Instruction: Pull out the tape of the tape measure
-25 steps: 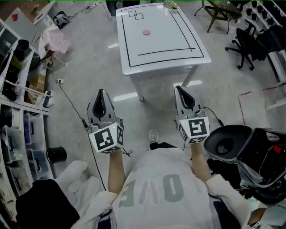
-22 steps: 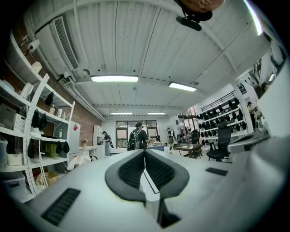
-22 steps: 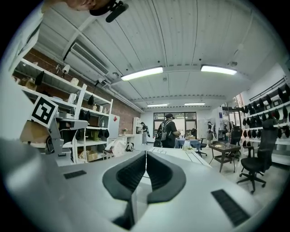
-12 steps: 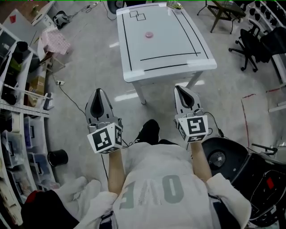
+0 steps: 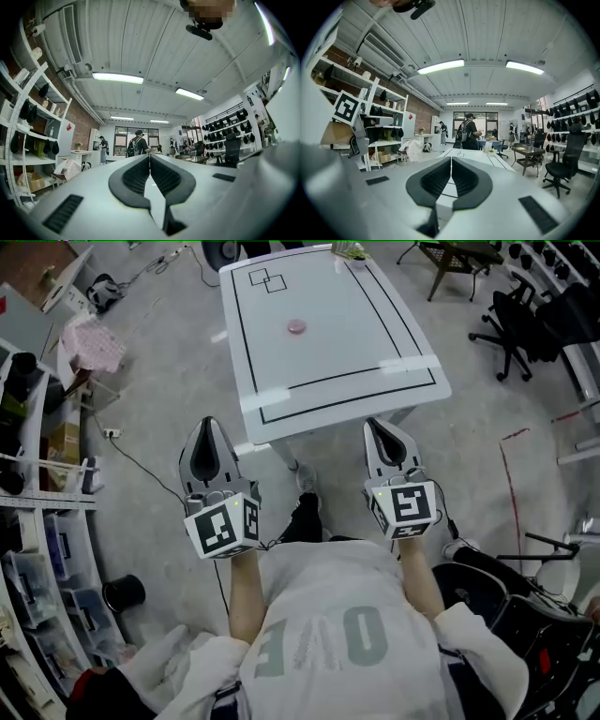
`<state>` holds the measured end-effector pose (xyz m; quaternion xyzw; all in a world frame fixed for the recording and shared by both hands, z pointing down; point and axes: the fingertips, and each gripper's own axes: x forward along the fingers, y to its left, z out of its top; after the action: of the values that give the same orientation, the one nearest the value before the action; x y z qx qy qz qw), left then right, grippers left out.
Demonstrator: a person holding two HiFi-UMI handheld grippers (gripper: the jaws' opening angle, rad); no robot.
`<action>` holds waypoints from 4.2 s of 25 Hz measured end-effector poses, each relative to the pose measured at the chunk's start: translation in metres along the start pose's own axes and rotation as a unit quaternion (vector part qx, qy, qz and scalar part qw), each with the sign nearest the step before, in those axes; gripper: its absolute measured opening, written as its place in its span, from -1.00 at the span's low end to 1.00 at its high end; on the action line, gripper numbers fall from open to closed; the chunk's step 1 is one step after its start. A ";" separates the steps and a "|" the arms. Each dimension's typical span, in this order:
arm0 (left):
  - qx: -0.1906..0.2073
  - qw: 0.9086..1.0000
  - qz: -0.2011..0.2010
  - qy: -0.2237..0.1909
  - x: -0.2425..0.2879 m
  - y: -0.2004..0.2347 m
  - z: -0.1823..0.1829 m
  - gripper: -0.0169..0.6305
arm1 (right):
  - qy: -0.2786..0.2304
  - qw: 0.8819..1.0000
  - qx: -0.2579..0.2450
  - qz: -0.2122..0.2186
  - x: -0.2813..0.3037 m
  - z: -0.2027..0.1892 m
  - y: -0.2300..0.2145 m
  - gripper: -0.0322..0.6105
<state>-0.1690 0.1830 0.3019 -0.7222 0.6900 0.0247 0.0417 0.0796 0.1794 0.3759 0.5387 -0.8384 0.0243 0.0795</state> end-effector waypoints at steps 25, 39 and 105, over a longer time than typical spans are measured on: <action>-0.027 0.999 -0.029 0.013 0.246 0.041 -0.052 -0.86 | 0.021 0.998 -0.012 -0.058 0.226 0.046 -0.078 -0.80; 0.014 0.999 -0.024 0.025 0.288 0.015 -0.047 -0.86 | 0.004 0.999 0.016 -0.047 0.282 0.047 -0.103 -0.80; -0.021 0.983 0.013 0.184 0.346 0.019 -0.175 0.00 | 0.260 0.964 -0.053 0.023 0.430 -0.112 -0.102 0.10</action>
<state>-0.1753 -0.1789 0.4431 -0.7063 0.6943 -0.0938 -0.1013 0.0089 -0.2361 0.5506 0.4894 -0.8009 0.1208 0.3230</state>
